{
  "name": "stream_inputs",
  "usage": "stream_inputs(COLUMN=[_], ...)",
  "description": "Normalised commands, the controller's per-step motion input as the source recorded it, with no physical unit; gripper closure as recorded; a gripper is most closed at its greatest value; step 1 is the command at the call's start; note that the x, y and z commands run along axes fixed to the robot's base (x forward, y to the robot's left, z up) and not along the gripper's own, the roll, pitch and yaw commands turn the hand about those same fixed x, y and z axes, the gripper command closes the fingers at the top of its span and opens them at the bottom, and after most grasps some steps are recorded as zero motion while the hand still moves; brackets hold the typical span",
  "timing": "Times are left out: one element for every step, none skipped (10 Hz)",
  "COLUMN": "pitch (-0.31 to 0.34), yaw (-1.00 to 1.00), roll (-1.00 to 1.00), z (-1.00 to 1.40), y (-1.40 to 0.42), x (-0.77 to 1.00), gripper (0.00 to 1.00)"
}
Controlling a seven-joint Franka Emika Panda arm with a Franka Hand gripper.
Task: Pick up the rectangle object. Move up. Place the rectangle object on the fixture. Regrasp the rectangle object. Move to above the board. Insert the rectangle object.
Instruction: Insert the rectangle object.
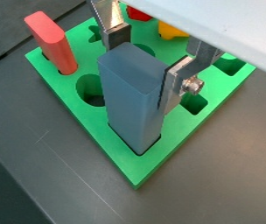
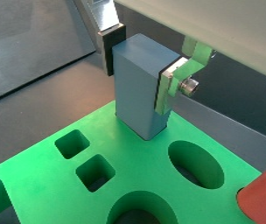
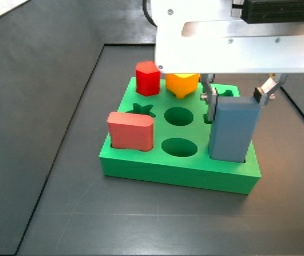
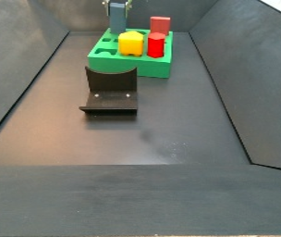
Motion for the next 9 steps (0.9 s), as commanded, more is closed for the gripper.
stream_inputs(pitch=[0.089, 0.209, 0.22, 0.13, 0.066, 0.009, 0.086, 0.0, 0.0], yaw=[-0.05, -0.03, 0.0, 0.0, 0.0, 0.0, 0.0, 0.0, 0.0], roll=[0.22, 0.33, 0.4, 0.38, 0.33, 0.29, 0.35, -0.01, 0.0], z=[-0.17, -0.07, -0.21, -0.46, -0.62, -0.72, -0.56, 0.0, 0.0], y=[-0.07, -0.11, -0.14, -0.18, -0.18, -0.17, -0.17, 0.0, 0.0], x=[0.07, 0.1, 0.11, 0.09, 0.22, 0.37, 0.2, 0.0, 0.0], gripper=[1.0, 1.0, 1.0, 1.0, 1.0, 1.0, 1.0, 1.0, 1.0])
